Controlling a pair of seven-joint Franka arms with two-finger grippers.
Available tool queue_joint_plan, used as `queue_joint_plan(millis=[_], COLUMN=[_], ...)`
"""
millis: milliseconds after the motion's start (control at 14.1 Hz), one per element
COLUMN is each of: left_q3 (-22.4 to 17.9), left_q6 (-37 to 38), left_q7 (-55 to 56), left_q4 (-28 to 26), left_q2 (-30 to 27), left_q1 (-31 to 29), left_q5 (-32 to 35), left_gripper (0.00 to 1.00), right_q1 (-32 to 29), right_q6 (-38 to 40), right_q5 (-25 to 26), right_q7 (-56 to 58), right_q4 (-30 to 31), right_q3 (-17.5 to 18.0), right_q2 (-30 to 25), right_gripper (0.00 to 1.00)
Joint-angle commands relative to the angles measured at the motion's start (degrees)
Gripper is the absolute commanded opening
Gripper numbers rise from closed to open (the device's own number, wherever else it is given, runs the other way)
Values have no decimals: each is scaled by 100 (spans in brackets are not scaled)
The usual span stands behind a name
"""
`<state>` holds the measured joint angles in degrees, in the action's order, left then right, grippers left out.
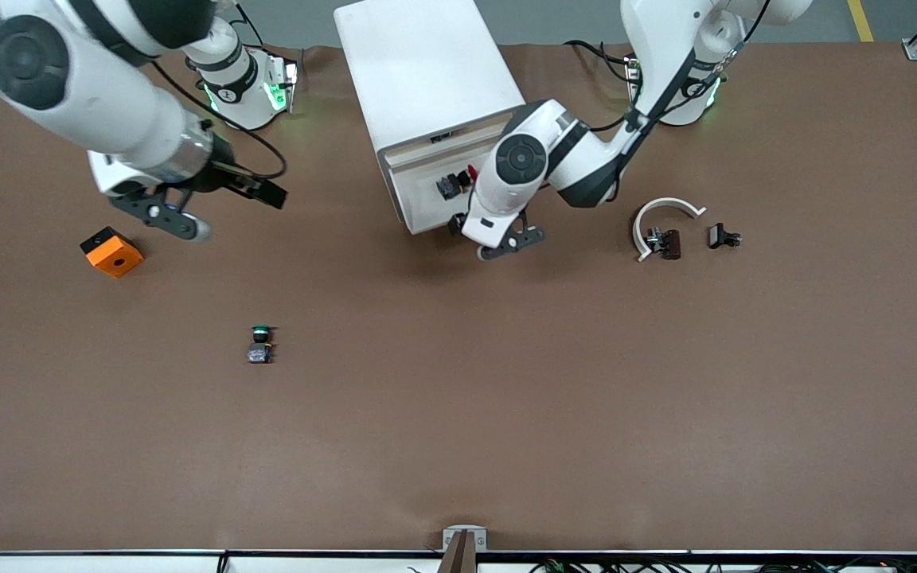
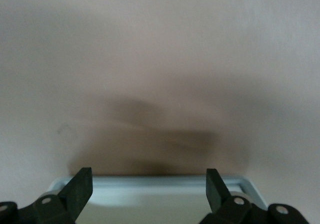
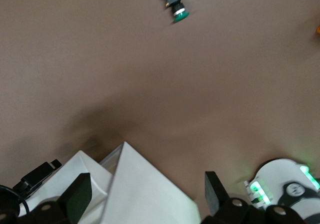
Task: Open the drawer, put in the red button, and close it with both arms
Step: 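Push the drawer shut with the left gripper while the right gripper withdraws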
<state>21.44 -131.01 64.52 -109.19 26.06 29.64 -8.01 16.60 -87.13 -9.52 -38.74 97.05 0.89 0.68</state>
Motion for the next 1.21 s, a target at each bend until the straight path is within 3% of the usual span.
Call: queue_joint_plan(millis=[0,426,782,924,1137], left_q3=[342,756,756,712,677], left_q6=[-21,-30,-267,-267,-232], left_q7=[166,421,429,438,324], left_q4=[-155,-173,-102,-68,99], left_q2=[-22,136,172,84,-91], left_q1=[-11,-2,173,-36,-974], left_q5=[19,10,-236,-192,-44], left_gripper=[100,100,100,100,100], right_q1=[-541,-1588,-1704,-1695,-1695], right_q6=[-138,-550,-1015,-1018,-518], right_q5=[309,547,793,793,802], right_q7=[1145,3160,3338,3329,3346], right_q4=[376,534,814,939,466], right_q3=[87,87,96,105,105], right_q2=[-314,-305,-620,-806,-833], right_gripper=[100,100,100,100,100])
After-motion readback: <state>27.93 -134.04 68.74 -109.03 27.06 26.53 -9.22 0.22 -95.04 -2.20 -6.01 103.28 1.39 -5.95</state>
